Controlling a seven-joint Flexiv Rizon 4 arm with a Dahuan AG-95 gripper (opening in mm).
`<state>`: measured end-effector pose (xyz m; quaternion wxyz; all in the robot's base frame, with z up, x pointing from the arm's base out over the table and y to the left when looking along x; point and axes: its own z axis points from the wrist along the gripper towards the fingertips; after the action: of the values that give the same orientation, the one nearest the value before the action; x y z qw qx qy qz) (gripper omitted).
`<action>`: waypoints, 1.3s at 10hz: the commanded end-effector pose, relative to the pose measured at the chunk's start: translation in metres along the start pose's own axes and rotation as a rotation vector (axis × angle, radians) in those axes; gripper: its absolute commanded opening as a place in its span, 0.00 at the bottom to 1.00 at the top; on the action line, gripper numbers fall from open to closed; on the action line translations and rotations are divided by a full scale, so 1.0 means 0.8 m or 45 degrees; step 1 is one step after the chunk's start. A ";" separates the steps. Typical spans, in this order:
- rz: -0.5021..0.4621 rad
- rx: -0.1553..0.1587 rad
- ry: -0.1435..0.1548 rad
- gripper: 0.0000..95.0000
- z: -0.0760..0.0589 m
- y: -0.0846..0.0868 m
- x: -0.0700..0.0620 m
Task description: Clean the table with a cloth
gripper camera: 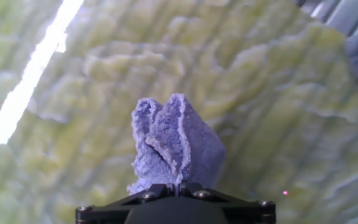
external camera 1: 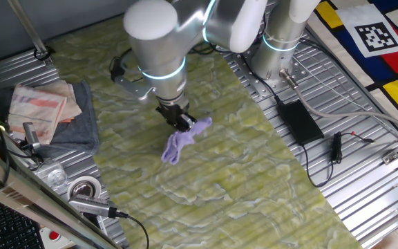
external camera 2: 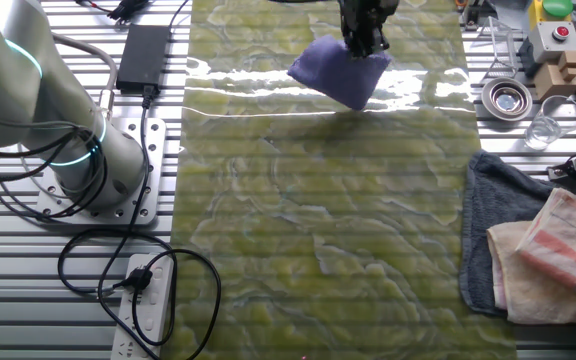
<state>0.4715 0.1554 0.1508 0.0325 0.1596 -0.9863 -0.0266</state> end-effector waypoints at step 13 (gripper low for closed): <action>0.031 -0.010 0.069 0.00 0.003 0.046 -0.001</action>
<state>0.4609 0.1887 0.1514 0.0652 0.1738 -0.9822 -0.0270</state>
